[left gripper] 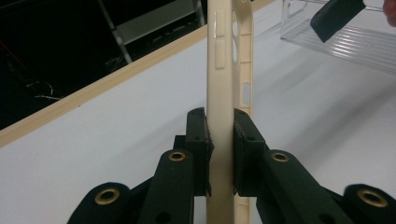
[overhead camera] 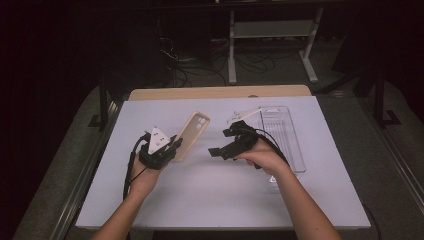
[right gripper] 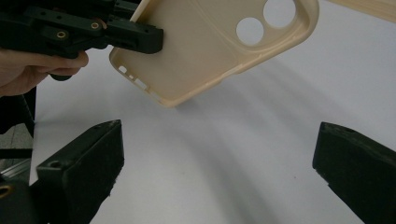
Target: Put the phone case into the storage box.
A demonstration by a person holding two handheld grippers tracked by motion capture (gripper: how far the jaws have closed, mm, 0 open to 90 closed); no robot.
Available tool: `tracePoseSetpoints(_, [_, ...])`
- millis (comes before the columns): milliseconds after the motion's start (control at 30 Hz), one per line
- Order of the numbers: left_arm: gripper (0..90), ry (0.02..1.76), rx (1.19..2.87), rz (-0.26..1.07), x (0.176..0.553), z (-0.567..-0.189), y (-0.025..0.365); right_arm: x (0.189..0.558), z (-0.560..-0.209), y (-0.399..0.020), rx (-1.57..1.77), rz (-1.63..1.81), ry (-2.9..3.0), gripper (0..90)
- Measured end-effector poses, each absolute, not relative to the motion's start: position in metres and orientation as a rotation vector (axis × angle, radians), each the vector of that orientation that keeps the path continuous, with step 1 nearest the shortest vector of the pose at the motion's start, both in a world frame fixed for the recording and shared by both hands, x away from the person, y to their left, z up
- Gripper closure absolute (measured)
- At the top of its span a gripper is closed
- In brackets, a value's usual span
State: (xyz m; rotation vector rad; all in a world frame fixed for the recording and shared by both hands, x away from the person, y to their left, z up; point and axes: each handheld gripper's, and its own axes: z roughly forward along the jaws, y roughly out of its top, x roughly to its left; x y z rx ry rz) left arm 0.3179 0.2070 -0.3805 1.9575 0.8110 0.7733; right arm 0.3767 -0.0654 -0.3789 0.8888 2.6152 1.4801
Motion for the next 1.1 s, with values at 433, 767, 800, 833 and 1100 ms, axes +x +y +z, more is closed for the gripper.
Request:
tracePoseSetpoints(433, [79.2,0.821,1.938,0.79,0.314,-0.382,0.2,0.375,-0.388,-0.063,0.985,1.551,2.59,1.6])
tracePoseSetpoints(767, [79.2,0.827,1.945,0.793,0.313,-0.386,0.195,0.377,-0.397,-0.061,1.075,1.61,2.544,0.9])
tracePoseSetpoints(800, [79.2,0.83,1.943,0.793,0.313,-0.386,0.195,0.378,-0.397,-0.061,1.077,1.614,2.538,0.9])
tracePoseSetpoints(833, [79.2,0.828,1.938,0.796,0.313,-0.386,0.195,0.378,-0.398,-0.062,1.095,1.623,2.533,0.9])
tracePoseSetpoints(1100, [79.2,0.826,1.933,0.786,0.313,-0.386,0.193,0.379,-0.4,-0.061,1.188,1.706,2.497,0.1])
